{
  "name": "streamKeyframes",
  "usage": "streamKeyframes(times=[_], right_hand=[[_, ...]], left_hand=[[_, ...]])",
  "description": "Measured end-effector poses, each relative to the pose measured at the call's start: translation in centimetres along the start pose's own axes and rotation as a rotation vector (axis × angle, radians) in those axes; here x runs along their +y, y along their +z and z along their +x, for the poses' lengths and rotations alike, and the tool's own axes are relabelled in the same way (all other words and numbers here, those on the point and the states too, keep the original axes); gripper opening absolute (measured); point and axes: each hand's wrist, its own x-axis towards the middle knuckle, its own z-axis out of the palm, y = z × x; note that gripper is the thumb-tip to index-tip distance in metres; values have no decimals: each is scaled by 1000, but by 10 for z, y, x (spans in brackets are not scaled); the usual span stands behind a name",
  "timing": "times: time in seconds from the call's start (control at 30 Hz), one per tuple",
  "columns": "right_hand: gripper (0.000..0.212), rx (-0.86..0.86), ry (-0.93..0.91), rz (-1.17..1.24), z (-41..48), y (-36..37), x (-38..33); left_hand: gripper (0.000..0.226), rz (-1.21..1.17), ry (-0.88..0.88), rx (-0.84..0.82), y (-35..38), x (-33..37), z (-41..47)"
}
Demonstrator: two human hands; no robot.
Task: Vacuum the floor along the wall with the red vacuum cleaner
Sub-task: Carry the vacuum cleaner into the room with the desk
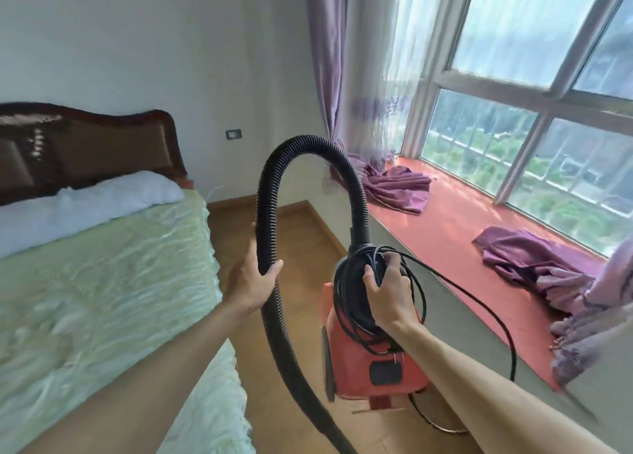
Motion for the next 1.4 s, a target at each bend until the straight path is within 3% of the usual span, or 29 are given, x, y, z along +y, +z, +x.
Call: streamKeyframes(times=[0.43,0.73,1.1,1.4], right_hand=[[30,-356,-281,112,39,117,-196],[34,-571,-538,200,17,197,-303],[24,-926,-841,390,-134,252,-415],[24,-1200,-890,478,-312,245,-475]], left_hand=[[81,101,-98,415,-213,-54,28],[79,171,-267,678,-318,-77,-28],[69,330,-441,979,-434,-97,-209],[67,419,-532,1169,-496,-110,-377]])
